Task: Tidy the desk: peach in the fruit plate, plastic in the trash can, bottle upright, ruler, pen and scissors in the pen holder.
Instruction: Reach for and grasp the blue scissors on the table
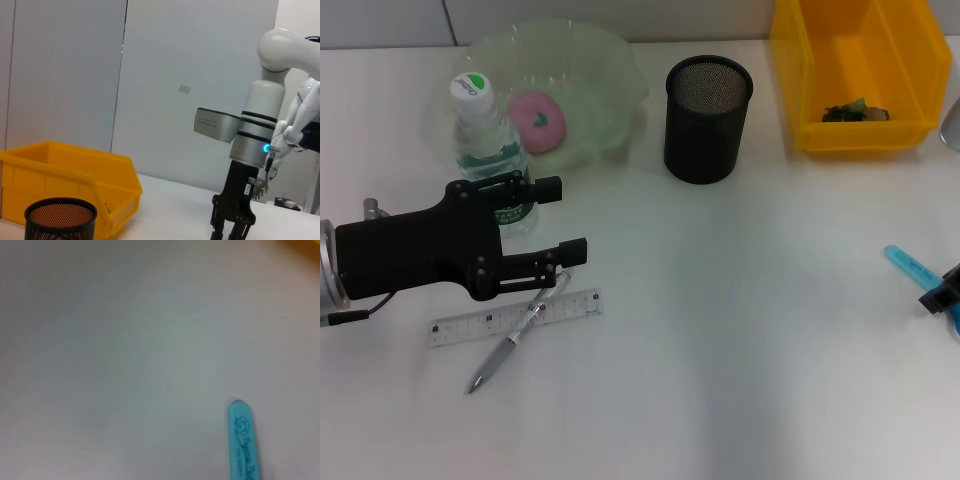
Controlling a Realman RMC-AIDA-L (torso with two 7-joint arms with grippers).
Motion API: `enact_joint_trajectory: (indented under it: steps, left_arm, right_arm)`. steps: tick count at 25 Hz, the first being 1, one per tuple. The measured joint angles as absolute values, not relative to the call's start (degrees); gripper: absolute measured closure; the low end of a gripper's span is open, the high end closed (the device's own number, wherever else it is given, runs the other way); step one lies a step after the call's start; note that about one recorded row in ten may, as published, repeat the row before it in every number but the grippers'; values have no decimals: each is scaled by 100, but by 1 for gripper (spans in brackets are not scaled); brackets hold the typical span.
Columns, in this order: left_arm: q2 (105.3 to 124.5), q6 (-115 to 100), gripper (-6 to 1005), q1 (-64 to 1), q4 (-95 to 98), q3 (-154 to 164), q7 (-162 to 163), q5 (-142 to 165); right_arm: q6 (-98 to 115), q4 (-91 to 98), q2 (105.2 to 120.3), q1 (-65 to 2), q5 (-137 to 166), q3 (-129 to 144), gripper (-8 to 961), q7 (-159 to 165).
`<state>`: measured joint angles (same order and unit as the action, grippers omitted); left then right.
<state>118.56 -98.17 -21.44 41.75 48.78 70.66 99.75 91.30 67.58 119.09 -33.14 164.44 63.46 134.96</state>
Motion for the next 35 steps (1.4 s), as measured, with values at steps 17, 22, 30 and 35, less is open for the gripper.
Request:
enact_joint_trajectory:
  steps: [17, 22, 30, 35]
  left_arm:
    - [11862, -9817, 300, -2135, 4175, 4912, 7066, 9976]
    - [11865, -9818, 300, -2136, 4175, 4913, 7066, 9976]
    - [11865, -9830, 302, -2128, 4175, 4884, 7068, 9975]
    - [11865, -9832, 302, -2127, 4175, 4879, 7069, 9975]
  right_arm:
    - [9059, 6706, 11916, -3324, 16561, 6369, 537, 13510]
    - [8991, 6690, 11924, -3322, 16572, 6518, 631, 13594]
    - [8879, 6603, 11925, -3330, 16585, 6734, 721, 13689]
    - [8853, 6647, 11929, -3316, 16569, 6756, 729, 13709]
